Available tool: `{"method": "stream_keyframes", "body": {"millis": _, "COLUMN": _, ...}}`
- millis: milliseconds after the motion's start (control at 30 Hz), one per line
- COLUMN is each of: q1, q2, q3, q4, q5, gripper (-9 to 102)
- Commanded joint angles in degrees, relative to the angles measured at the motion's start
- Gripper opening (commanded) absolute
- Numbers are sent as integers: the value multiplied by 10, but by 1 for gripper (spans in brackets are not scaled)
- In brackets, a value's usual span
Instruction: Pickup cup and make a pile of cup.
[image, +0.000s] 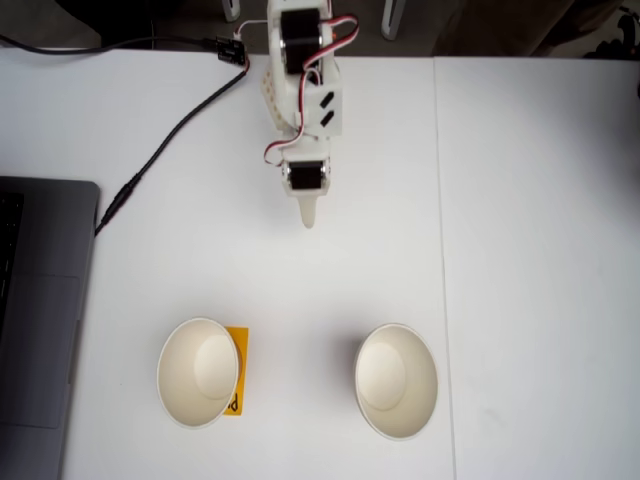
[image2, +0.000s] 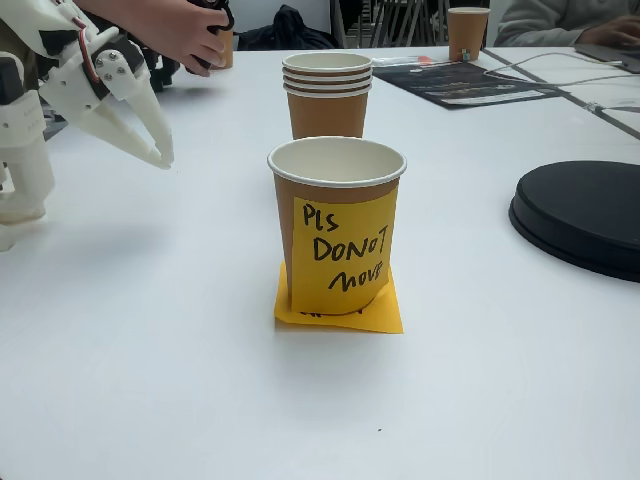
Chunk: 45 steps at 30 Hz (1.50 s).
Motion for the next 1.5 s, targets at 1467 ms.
{"method": "stream_keyframes", "body": {"millis": 1467, "q1": 138, "q2": -584, "q3": -762, "q4": 4, "q5": 4, "gripper": -7}}
